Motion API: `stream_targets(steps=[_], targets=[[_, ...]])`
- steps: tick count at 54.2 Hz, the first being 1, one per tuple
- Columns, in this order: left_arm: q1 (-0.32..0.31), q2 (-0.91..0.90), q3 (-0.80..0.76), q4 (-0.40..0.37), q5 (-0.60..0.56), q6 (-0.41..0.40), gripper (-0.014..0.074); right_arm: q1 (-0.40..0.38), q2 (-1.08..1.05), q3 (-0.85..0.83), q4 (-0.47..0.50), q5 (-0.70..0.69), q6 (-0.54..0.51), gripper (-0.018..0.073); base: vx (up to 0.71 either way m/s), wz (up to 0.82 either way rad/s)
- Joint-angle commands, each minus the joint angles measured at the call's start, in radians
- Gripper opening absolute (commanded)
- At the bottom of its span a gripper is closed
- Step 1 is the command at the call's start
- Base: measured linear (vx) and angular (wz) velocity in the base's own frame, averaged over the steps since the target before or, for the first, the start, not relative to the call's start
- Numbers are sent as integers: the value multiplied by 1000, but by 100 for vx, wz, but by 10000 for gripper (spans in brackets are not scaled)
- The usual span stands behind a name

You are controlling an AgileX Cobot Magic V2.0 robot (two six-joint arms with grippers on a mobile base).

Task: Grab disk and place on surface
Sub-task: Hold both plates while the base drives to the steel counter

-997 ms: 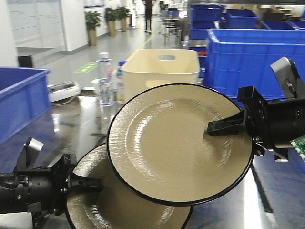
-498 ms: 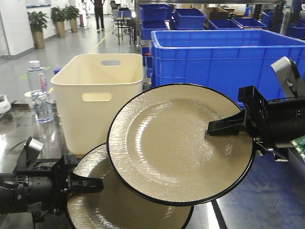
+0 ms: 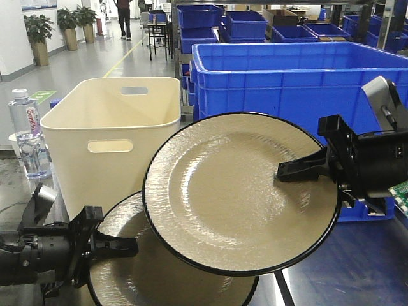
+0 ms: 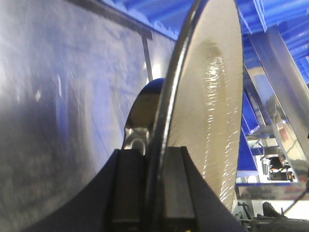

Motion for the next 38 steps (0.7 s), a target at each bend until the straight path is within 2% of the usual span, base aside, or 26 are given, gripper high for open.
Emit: stream_targets(steps=[1,32,38], targets=[[-2,-46,-30,-117,43,-11,1,-4,-37,-41,118,-38,5,-5,10,3],[-2,-46,-30,-117,42,-11,1,-4,-37,-41,121,-38,5,-5,4,1],[-2,-46,-30,-117,-15,-11,1,-4,-37,-41,121,-38,5,-5,0,0]])
